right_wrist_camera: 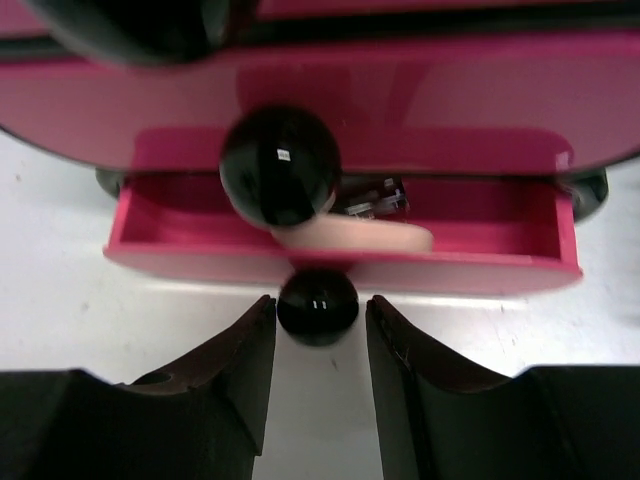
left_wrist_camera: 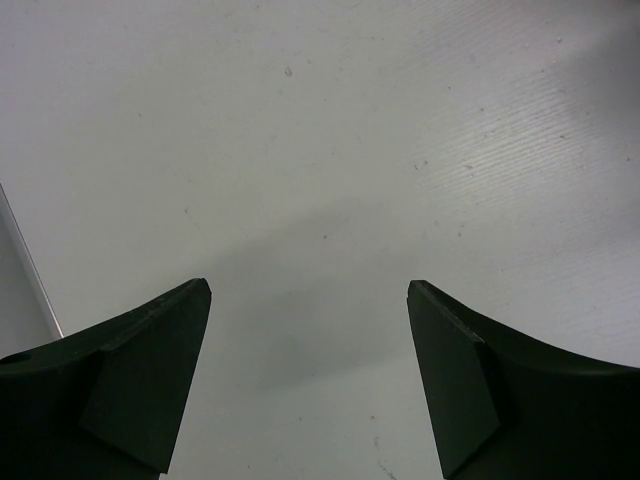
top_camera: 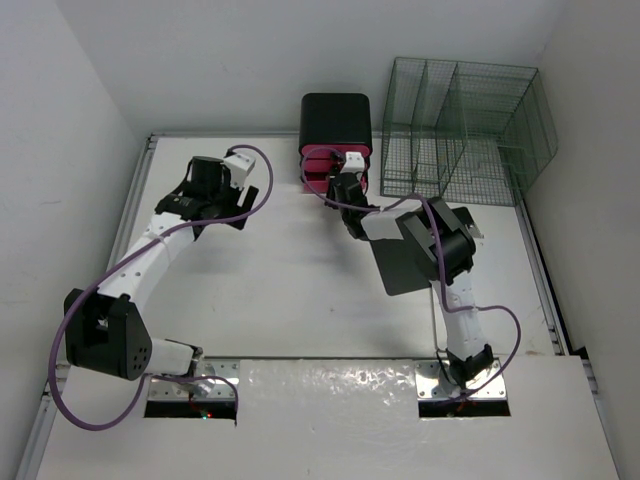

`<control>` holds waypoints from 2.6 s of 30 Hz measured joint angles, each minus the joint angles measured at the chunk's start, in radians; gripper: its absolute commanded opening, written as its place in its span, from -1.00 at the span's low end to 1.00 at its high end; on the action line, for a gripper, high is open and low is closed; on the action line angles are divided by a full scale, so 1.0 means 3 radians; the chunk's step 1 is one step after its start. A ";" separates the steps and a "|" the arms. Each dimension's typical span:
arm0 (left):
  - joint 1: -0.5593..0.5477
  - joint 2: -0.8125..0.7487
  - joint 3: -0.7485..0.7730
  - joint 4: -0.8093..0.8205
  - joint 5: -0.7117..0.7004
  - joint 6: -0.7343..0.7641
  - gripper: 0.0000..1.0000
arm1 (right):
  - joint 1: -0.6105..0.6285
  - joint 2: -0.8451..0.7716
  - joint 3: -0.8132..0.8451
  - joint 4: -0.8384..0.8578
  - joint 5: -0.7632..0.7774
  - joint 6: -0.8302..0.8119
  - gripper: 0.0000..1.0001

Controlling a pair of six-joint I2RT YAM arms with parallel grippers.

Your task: Organize the desk

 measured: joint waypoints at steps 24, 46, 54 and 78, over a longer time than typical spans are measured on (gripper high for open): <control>0.0000 0.0051 0.0000 -0.0004 -0.0011 0.0011 0.57 | -0.0062 0.0362 0.0336 0.0375 0.0148 -0.0037 -0.39; 0.0000 0.0141 -0.0011 -0.0038 0.0083 0.0037 0.57 | -0.0034 -0.0900 -0.0707 -0.0081 0.0053 -0.0259 0.31; 0.0000 0.0216 -0.0011 -0.0071 0.0183 0.0037 0.57 | 0.0045 -0.1634 -0.0985 -0.1400 0.0706 -0.0736 0.44; 0.0000 0.0263 -0.0010 -0.0224 0.0556 0.0036 0.57 | 0.0179 -0.2059 -0.1949 -0.3956 0.1331 -0.0102 0.37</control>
